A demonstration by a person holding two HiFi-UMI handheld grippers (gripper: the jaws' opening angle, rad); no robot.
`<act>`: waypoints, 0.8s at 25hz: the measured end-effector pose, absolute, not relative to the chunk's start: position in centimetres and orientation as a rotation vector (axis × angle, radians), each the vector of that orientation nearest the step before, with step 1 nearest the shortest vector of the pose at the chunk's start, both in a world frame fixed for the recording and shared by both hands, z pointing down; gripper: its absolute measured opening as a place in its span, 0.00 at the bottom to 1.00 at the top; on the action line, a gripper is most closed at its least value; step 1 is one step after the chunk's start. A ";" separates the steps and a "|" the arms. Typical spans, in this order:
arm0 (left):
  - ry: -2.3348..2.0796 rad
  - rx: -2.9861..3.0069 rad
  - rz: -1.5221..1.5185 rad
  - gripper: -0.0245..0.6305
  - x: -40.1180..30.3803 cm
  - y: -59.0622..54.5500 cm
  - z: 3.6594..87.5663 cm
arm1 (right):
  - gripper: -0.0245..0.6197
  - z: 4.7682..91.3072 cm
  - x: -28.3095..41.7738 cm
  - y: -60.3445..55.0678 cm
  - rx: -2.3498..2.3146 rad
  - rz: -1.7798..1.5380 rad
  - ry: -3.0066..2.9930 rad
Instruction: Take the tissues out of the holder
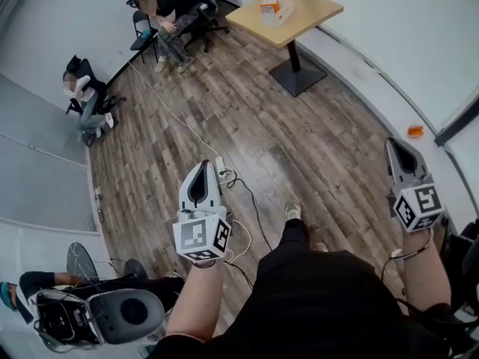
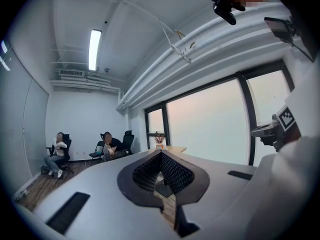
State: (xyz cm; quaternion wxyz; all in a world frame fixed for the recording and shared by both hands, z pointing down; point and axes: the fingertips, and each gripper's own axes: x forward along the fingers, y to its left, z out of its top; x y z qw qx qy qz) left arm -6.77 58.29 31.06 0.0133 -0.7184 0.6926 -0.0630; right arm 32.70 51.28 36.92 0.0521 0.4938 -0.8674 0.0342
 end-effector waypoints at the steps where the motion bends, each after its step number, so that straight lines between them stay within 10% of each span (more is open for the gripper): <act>1: 2.153 -2.247 -0.192 0.04 -6.9 57.3 31.4 | 0.05 37.0 32.6 50.7 1.503 0.104 -2.634; 20: 1.979 -2.381 -0.172 0.04 -13.5 36.1 30.4 | 0.05 35.2 25.1 35.0 1.599 0.099 -2.536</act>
